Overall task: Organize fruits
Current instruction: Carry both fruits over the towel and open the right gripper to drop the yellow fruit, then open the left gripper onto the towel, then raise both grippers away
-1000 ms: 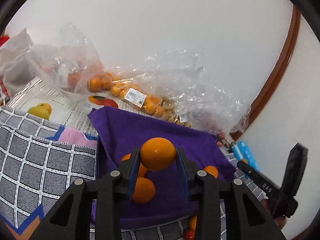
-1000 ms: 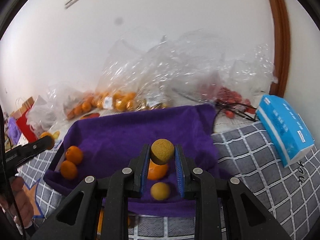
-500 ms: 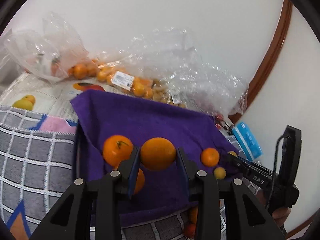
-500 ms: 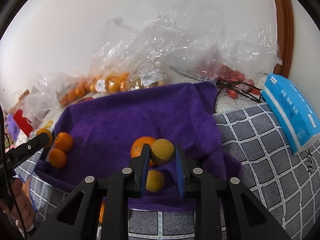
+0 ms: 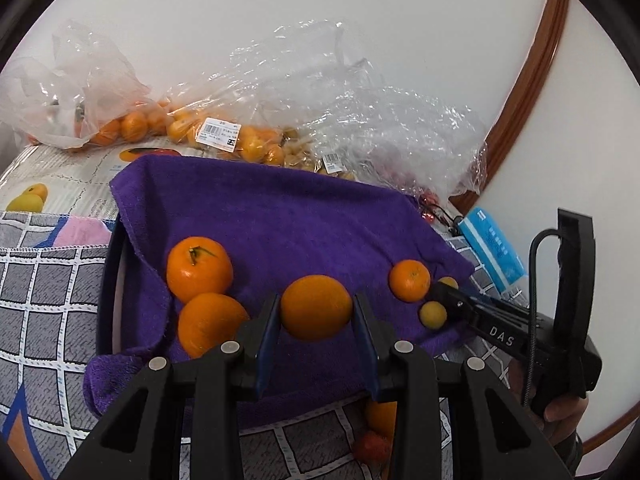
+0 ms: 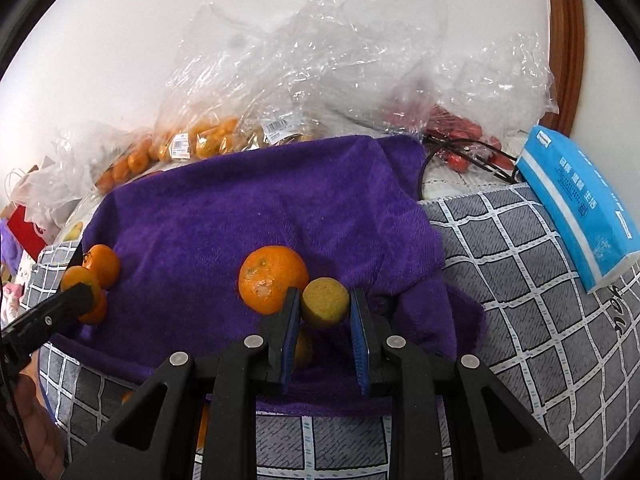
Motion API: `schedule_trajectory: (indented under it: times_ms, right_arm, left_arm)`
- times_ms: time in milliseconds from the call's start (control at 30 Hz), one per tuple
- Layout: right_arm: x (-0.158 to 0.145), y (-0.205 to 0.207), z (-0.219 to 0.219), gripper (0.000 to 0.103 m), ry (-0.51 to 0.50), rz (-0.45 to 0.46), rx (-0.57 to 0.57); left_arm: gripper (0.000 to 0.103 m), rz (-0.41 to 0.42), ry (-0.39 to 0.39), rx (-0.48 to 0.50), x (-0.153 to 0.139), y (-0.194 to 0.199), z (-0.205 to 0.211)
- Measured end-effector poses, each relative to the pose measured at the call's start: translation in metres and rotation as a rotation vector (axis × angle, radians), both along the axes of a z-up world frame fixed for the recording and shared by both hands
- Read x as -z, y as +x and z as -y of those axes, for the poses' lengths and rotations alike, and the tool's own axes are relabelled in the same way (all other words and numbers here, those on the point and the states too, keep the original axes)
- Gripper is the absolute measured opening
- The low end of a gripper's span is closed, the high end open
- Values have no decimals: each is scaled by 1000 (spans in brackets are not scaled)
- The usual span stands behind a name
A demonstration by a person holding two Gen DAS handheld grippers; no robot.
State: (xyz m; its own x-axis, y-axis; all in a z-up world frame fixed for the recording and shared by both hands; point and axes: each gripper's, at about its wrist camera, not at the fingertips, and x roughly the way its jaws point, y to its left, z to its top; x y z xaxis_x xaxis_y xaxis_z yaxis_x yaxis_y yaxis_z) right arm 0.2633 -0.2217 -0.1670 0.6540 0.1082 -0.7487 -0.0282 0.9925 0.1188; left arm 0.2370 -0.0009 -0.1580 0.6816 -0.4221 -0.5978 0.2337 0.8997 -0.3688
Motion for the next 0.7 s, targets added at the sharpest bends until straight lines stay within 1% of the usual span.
schedule_trajectory:
  times_ms: [67,200,333,400,467,700]
  right_arm:
    - [-2,-1,1,25,7,13,2]
    - [-6,-4,5,25,31,31,8]
    - [-10,-7,6,30,49,54,17]
    - [-12,-9,6,31,56,67,15]
    - [-13,-9,5,31,52,79,16]
    - [-12,-11,-1,31,18,94,5]
  left_arm:
    - [34,-2,19,-5,1,0,2]
    - [34,-26,32,-3,5,3,4]
    - [34,-42,44,-6,8,6,5]
    - [34,-53,55,-7,10,7,7]
    - [34,-65,69,-6,12,8,8]
    - [34,-62,105,-2,13,8,13]
